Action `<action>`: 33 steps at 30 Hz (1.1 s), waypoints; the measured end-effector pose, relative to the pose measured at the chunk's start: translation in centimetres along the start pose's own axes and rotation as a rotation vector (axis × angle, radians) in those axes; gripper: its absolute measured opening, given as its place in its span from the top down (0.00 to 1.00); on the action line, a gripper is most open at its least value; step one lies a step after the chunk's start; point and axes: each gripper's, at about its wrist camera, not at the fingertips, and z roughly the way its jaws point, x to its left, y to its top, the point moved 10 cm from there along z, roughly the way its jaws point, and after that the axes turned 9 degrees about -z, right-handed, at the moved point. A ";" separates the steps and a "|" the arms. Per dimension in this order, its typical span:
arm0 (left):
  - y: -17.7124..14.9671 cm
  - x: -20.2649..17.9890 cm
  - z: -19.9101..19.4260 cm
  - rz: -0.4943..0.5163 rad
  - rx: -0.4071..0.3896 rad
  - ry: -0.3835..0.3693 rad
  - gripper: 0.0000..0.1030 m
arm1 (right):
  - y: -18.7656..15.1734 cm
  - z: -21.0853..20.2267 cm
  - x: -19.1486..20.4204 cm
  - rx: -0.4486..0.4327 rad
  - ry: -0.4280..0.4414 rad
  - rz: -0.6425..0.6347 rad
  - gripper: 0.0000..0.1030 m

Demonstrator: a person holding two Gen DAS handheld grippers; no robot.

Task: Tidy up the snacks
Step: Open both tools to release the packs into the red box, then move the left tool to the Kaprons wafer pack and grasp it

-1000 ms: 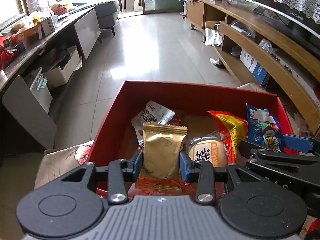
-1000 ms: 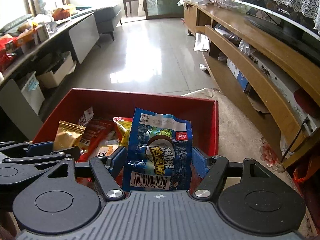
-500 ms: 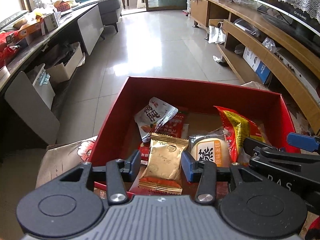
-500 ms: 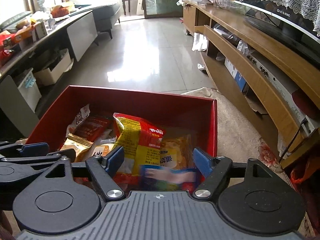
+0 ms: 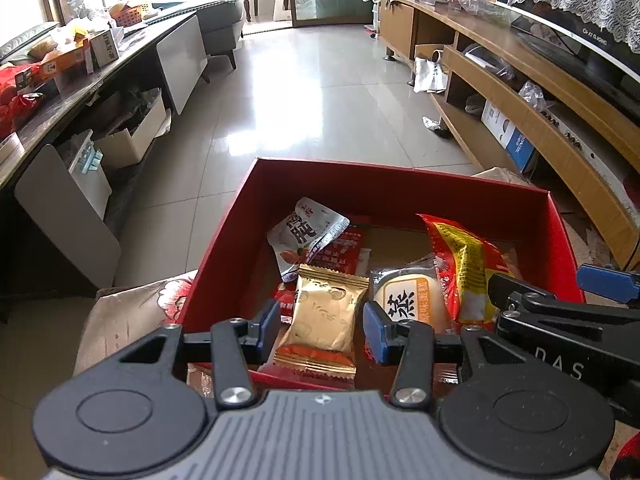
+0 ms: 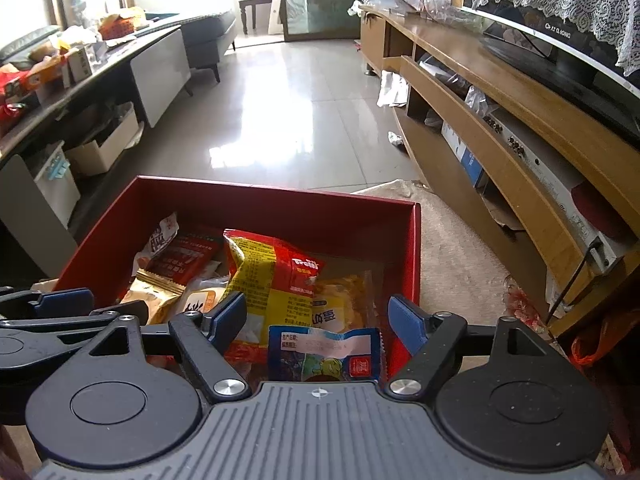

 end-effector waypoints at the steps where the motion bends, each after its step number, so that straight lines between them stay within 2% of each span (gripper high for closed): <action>1: 0.0 0.0 -0.1 0.000 0.000 -0.002 0.56 | 0.0 -0.1 0.0 -0.001 -0.002 0.000 0.19; 12: -0.4 -0.1 -1.3 -0.008 0.000 -0.011 0.56 | -0.2 -1.4 -0.2 -0.007 -0.015 -0.003 0.19; 20: -2.6 0.3 -2.6 -0.018 0.029 -0.023 0.57 | -1.4 -2.6 0.2 0.011 -0.034 -0.031 0.19; 27: -7.1 0.6 -4.1 -0.026 0.114 -0.033 0.57 | -4.8 -3.8 0.5 0.075 -0.013 -0.015 0.19; 33: -13.1 -0.3 -5.6 -0.105 0.258 -0.125 0.51 | -8.1 -5.2 0.0 0.122 0.001 0.012 0.15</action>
